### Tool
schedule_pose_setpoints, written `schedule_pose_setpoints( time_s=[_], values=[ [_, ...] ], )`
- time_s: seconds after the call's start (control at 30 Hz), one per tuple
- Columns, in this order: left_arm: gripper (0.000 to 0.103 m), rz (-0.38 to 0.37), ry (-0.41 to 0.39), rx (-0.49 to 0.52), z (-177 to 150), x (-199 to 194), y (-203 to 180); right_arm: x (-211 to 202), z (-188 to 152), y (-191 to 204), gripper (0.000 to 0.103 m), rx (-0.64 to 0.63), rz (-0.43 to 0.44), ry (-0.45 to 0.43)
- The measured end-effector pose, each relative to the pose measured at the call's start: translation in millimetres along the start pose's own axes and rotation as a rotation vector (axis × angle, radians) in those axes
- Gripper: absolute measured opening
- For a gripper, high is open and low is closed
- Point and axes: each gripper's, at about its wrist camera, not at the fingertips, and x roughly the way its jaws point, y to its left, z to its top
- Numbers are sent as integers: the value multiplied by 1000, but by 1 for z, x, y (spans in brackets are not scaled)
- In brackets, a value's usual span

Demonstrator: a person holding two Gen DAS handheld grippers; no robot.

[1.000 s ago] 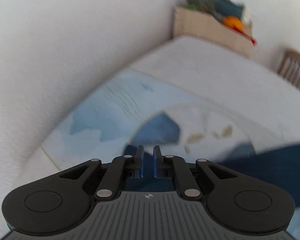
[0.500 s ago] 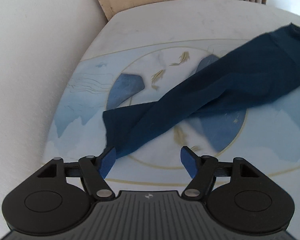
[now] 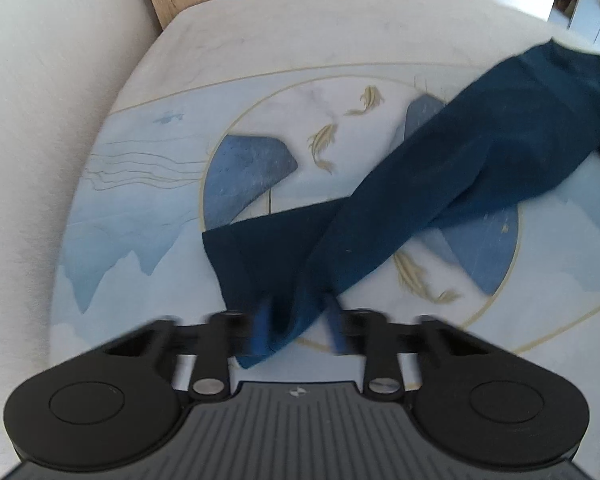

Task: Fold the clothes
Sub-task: 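Release the sleeve with the left gripper and smooth it along the table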

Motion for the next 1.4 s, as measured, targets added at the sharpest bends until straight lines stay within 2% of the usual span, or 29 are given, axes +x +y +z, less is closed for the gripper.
schedule_pose_setpoints(
  time_s=[0.1,0.2,0.37,0.5,0.6,0.67,0.77,0.83,0.93,1.07,1.17,1.33,1.37,1.4],
  values=[
    [5,-54,-75,-21,5,-12,5,2,3,-1,103,30,-8,10],
    [4,-55,-142,-48,18,-23,16,3,4,-1,103,58,-22,16],
    [4,-23,-168,-49,60,-9,37,5,7,1,103,90,-41,21],
    [4,37,-140,-59,98,18,47,6,7,1,103,113,-46,26],
    [5,119,-69,-84,120,45,50,7,8,0,103,125,-50,31],
    [10,153,-40,-130,130,54,57,8,9,-1,103,131,-52,32],
    [33,170,-51,-240,134,47,77,10,11,-1,103,142,-58,33],
    [75,175,-53,-304,135,42,89,10,10,-1,103,145,-62,31],
    [76,152,-33,-363,130,34,102,8,9,0,103,155,-61,30],
    [76,127,62,-386,116,40,100,8,9,0,103,161,-59,25],
    [76,101,90,-448,105,48,101,8,10,0,103,162,-58,24],
    [75,121,119,-483,101,61,95,7,8,1,103,160,-58,24],
    [71,123,103,-491,102,62,93,7,8,1,103,161,-59,23],
    [56,126,87,-496,103,62,92,7,8,1,103,161,-60,21]
  ],
)
